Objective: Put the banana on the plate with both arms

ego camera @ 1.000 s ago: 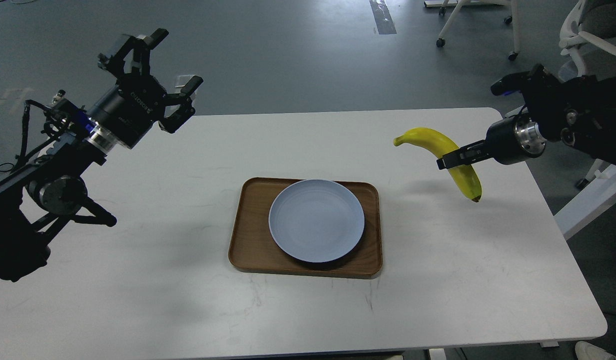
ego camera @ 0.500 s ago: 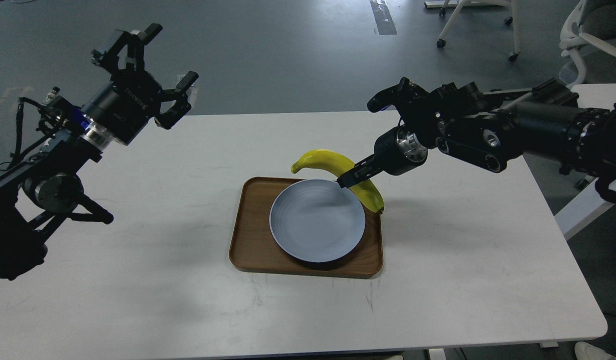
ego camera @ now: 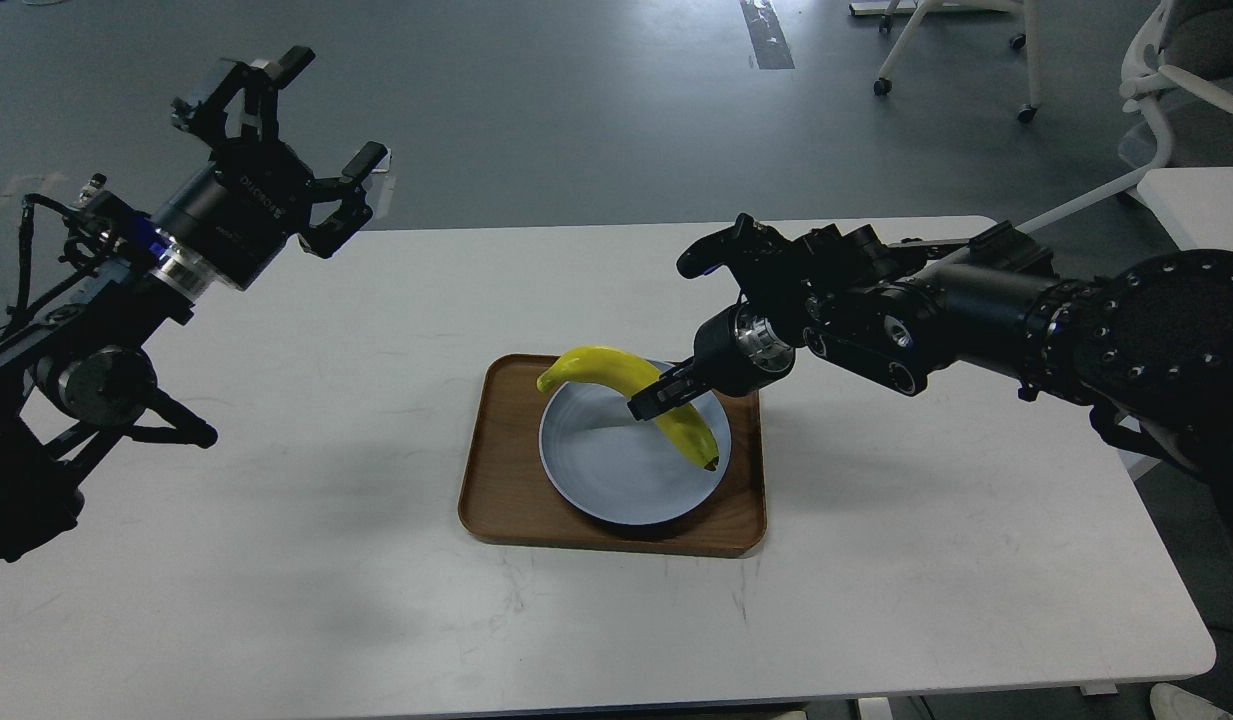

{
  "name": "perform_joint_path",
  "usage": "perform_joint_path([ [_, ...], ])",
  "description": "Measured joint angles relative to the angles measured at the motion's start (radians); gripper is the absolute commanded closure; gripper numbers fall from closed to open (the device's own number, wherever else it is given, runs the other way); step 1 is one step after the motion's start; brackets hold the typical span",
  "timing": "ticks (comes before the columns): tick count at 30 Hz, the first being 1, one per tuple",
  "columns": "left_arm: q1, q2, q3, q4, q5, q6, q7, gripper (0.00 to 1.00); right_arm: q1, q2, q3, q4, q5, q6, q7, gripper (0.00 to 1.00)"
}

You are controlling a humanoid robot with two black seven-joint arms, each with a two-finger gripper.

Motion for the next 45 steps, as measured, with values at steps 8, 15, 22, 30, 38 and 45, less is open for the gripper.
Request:
perform_joint_path([
  [8,0.000,0.002,-0.001,0.000,-0.001,0.000,0.000,0.02,-0.013,0.000,0.000,-0.003,0.005,0.000,0.000,0.33],
  [15,0.000,0.002,-0.002,0.000,-0.002,0.000,0.000,0.02,-0.019,0.000,0.000,-0.003,0.015,0.000,0.000,0.04],
  [22,0.000,0.002,-0.002,0.000,-0.003,0.000,0.000,0.02,-0.016,0.000,0.014,-0.003,0.018,0.000,0.000,0.01],
  [30,0.003,-0.004,-0.002,0.000,-0.003,0.000,0.000,0.02,0.041,-0.176,0.166,-0.001,0.207,0.000,0.000,0.01],
  [38,0.055,-0.037,-0.034,0.008,0.002,0.003,-0.003,0.02,-0.160,-0.375,0.522,0.000,0.589,0.000,0.000,0.01],
  [45,0.105,-0.086,-0.064,0.022,0.011,0.009,-0.002,0.02,-0.420,-0.402,0.859,-0.002,0.718,0.000,0.000,0.01],
])
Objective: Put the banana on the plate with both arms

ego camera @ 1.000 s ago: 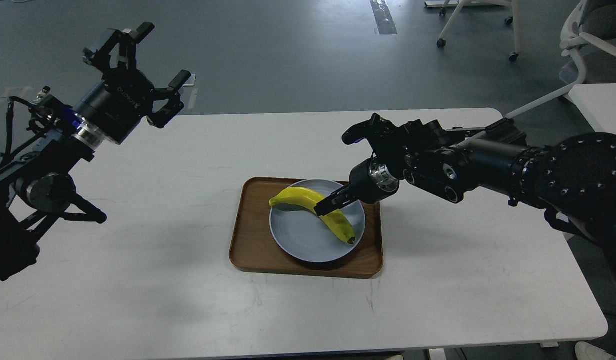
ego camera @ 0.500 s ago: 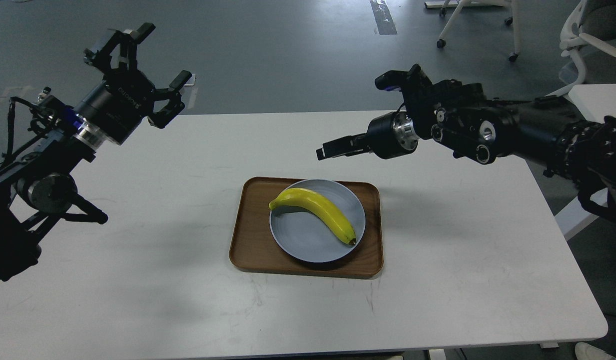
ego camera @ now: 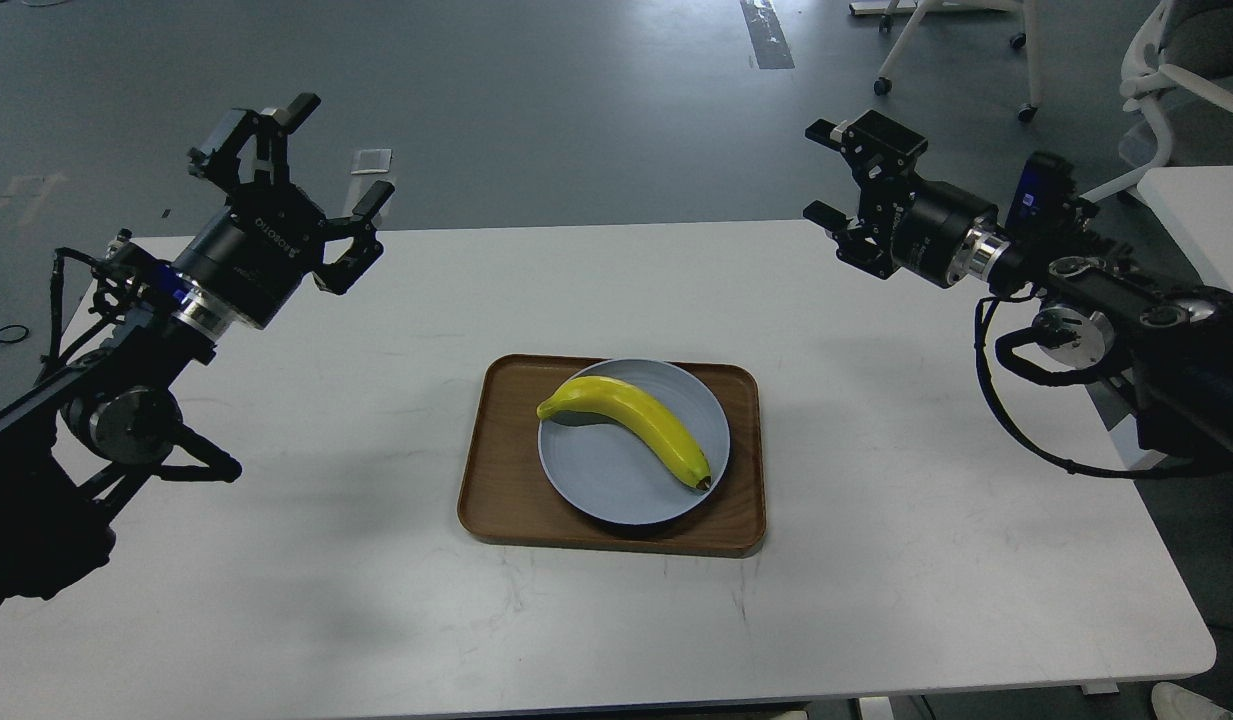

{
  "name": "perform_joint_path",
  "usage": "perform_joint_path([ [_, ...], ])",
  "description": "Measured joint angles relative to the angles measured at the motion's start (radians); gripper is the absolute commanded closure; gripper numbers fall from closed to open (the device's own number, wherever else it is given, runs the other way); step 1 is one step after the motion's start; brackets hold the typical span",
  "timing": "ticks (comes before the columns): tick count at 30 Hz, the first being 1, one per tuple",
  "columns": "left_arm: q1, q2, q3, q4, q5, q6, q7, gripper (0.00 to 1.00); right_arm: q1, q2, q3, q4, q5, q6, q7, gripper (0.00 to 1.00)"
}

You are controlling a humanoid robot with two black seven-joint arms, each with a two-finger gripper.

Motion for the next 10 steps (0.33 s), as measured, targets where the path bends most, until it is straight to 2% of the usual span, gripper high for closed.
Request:
perform_joint_path([
  [10,0.033,-0.113,0.000,0.121,0.005,0.002,0.003,0.02,-0.086,0.014,0.087,-0.002,0.005,0.000,0.000,0.01],
])
